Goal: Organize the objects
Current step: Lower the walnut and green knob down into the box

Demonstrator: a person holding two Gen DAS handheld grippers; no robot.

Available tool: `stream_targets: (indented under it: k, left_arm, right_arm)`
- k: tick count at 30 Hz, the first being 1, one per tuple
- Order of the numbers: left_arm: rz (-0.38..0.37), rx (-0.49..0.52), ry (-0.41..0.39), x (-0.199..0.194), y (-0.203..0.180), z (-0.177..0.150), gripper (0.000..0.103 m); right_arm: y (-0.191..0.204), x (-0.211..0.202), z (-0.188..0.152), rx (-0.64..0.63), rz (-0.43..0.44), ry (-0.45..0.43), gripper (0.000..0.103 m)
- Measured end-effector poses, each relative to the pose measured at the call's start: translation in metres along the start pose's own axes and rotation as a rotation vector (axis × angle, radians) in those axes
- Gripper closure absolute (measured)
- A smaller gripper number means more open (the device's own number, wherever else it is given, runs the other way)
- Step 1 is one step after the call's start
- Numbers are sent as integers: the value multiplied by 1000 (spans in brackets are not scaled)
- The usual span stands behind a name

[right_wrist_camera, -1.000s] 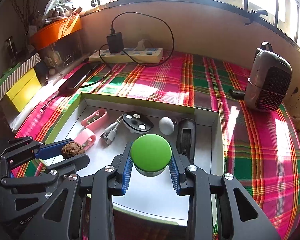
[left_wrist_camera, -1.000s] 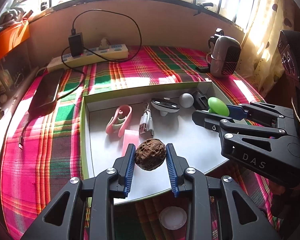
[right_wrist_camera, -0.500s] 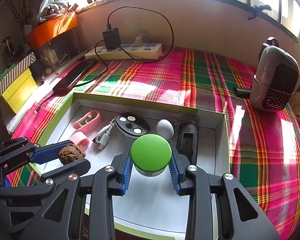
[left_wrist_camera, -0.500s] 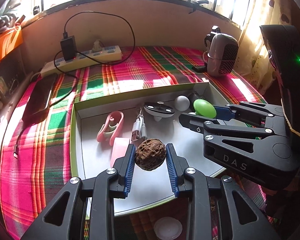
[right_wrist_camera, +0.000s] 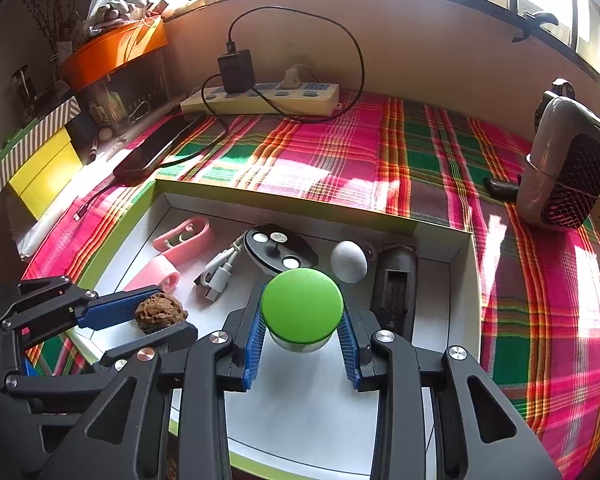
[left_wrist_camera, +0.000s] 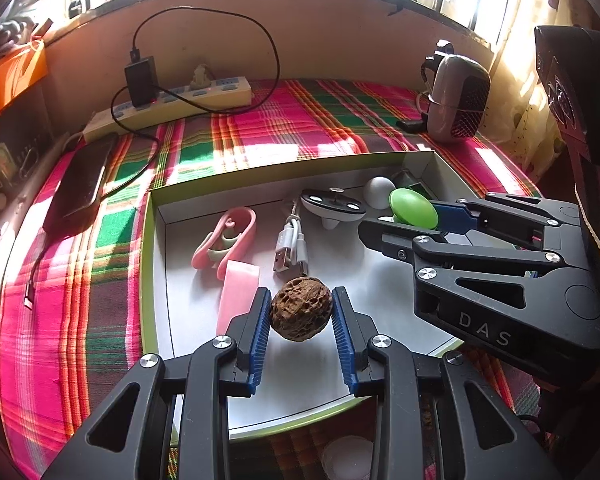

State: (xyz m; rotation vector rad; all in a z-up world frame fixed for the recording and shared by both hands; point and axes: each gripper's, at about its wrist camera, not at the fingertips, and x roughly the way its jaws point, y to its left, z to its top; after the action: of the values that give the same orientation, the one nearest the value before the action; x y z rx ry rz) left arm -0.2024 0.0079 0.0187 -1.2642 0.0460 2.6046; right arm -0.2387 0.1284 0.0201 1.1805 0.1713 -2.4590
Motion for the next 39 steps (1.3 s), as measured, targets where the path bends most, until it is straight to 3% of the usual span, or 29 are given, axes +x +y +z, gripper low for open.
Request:
stream_targets:
  k: [39]
  left_arm:
    - [12, 3, 14, 7, 0, -1, 74]
  right_arm:
    - [0, 19, -3, -17, -66, 17, 68]
